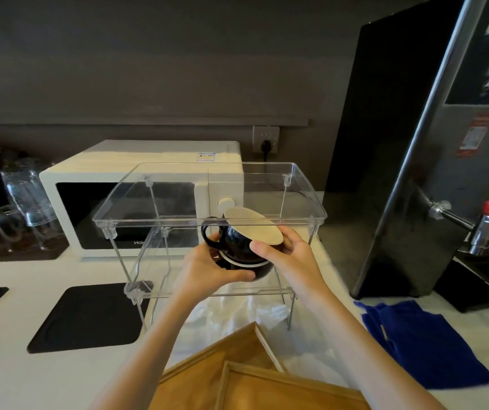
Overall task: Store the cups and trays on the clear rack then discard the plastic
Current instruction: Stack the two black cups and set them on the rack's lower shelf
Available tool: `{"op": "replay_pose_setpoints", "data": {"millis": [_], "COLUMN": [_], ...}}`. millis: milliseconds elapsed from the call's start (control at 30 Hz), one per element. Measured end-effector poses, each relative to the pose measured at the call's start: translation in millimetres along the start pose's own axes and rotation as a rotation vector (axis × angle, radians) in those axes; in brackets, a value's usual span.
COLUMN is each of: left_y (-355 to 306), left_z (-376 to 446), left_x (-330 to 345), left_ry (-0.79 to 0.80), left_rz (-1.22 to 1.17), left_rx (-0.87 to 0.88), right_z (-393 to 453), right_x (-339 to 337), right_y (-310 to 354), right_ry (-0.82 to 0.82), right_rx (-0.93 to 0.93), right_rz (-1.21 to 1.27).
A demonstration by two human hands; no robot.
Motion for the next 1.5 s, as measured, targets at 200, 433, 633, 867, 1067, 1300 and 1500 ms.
{"op": "replay_pose_setpoints", "data": {"millis": [200,433,633,867,1067,1300,1500], "left_y": [3.4,3.6,-1.4,-5.3,-7.9,-11.8,-15.2], "left_z": [1.8,-18.6,-48.9,-44.6,-30.3,2.9,33.1], "left_x": [3.7,-4.8,-15.6,-9.1,-7.1,8.9,20.0], "left_ry": [0.048,-0.043,-0.342,-0.407,-0.38,-0.278,-0.206], "left_rz": [-0.017,0.106,0.17,0.249,0.269,0.408,0.484], "left_rx": [-0.013,-0.042,-0.009,0.001,0.044,0.079,0.093], "right_z": [-2.1,-34.0,-26.1,11.4,12.3,10.1,11.0], "right_x": [2.0,-35.2,-98.8,-67.7,-68.6,-64.9,-64.3], "right_y": [1.4,24.3,3.7,-84.5,-91.6,-85.9,-82.1], "right_ry": [0.038,-0.097,-0.493,-0.295,-0.31,-0.286,-0.263], "right_rx": [0.01,-0.082,-0.088,0.391,0.389,0.339,0.305], "right_rz": [-0.034,-0.167,-0.063,0.123,0.152,0.155,0.117]}}
Point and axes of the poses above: each hand's wrist, its own z-axis towards the middle knuckle, its own x-axis out of the palm, y = z × x, the point moved 10 cm from there along z, towards the middle knuckle, and after that the axes turned 5 degrees about -y, right-handed, at the moved point
